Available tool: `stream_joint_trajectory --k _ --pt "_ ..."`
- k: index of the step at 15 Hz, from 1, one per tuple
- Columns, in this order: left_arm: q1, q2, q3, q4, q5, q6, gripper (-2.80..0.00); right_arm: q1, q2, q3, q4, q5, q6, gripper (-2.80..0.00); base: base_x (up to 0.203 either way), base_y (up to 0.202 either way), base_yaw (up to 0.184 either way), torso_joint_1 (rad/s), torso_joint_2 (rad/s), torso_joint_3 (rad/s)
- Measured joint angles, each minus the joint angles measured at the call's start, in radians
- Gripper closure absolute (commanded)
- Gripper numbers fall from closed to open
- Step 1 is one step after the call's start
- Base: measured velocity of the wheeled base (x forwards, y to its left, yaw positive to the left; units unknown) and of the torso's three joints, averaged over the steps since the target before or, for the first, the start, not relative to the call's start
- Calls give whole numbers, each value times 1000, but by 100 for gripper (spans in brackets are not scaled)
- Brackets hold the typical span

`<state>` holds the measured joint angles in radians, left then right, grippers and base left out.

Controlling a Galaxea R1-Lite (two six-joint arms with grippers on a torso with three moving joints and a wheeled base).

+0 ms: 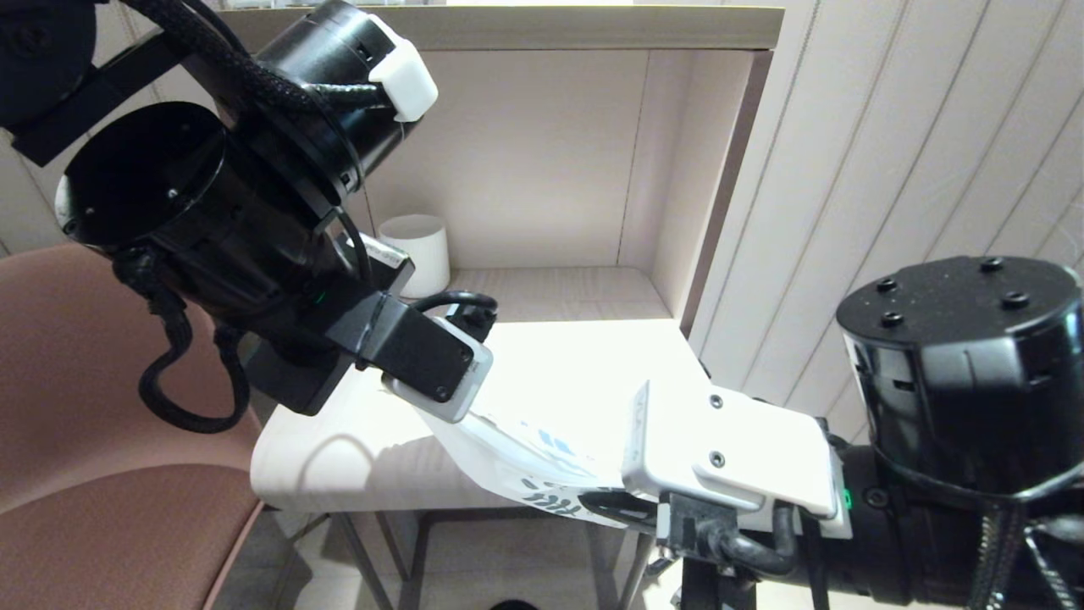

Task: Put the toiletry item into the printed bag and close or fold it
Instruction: Place the comb into the storage bag

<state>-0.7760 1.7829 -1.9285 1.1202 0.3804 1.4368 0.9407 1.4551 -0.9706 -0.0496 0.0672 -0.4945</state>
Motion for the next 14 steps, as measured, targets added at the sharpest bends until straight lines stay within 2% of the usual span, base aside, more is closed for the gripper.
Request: stream_joint_trajectory --k 7,11,14 --pt "-26 15 1 0 2 -8 0 2 -5 10 0 2 2 0 0 0 0 0 0 0" --pt "-36 15 3 25 3 -35 0 2 -14 15 0 2 4 0 0 0 0 0 0 0" --pt "-44 17 3 14 27 -44 0 3 -18 15 0 1 5 0 0 0 0 0 0 0"
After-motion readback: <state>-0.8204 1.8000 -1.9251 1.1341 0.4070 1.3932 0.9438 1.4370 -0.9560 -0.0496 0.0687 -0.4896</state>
